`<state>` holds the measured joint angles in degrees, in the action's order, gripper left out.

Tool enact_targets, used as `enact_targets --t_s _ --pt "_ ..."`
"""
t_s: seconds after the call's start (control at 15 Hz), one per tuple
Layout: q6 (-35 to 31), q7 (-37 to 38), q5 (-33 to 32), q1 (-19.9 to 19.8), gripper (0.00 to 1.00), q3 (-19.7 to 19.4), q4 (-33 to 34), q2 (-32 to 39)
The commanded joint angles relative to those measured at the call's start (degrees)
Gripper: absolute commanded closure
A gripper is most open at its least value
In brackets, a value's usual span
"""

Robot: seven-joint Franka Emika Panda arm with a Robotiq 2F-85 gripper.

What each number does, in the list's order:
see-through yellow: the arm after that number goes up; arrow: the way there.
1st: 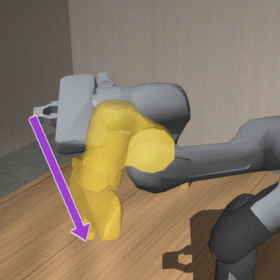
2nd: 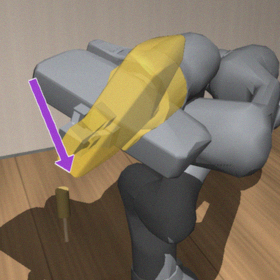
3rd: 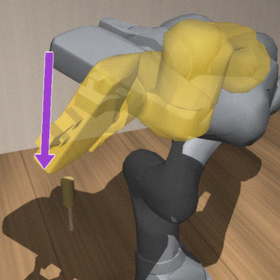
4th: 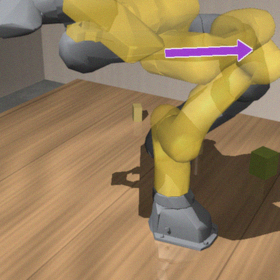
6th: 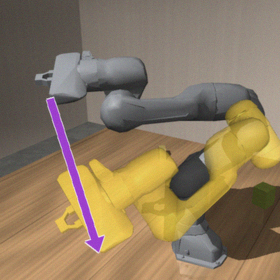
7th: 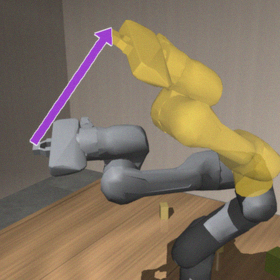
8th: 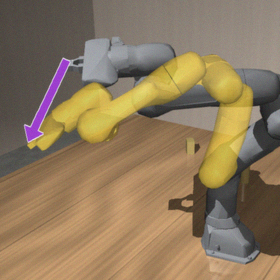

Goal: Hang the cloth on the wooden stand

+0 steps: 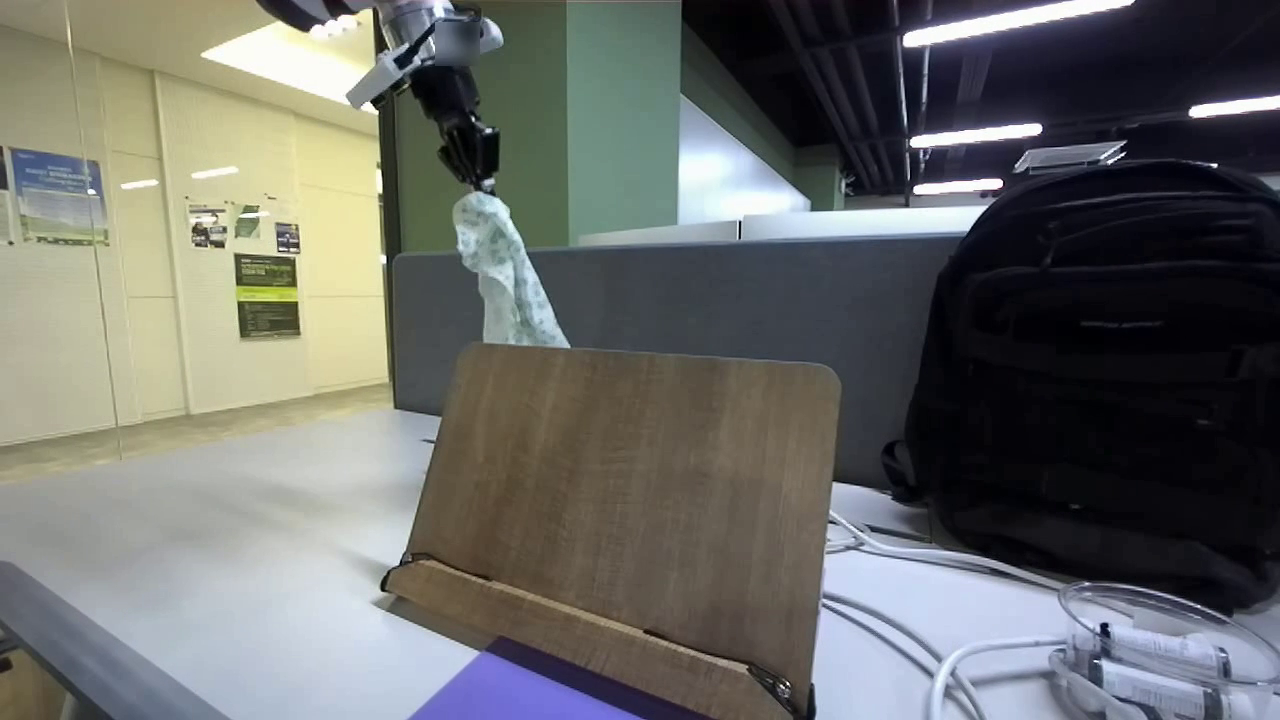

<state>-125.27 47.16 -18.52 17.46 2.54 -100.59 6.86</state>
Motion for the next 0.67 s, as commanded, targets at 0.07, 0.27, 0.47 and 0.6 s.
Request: enact_targets --t_s 0.07,0.27,0.47,0.6 --pt "3.55 5.78 -4.81 -2.89 1.00 1.13 1.57 -3.44" --pt "5.18 7.51 -5.88 -4.52 1.00 1.63 -2.62 -8.19" --pt "6.36 10.04 -6.60 -6.52 1.00 2.29 -6.60 -13.54" --pt "7.33 11.08 -6.27 -8.23 1.00 2.83 -9.41 -16.90"
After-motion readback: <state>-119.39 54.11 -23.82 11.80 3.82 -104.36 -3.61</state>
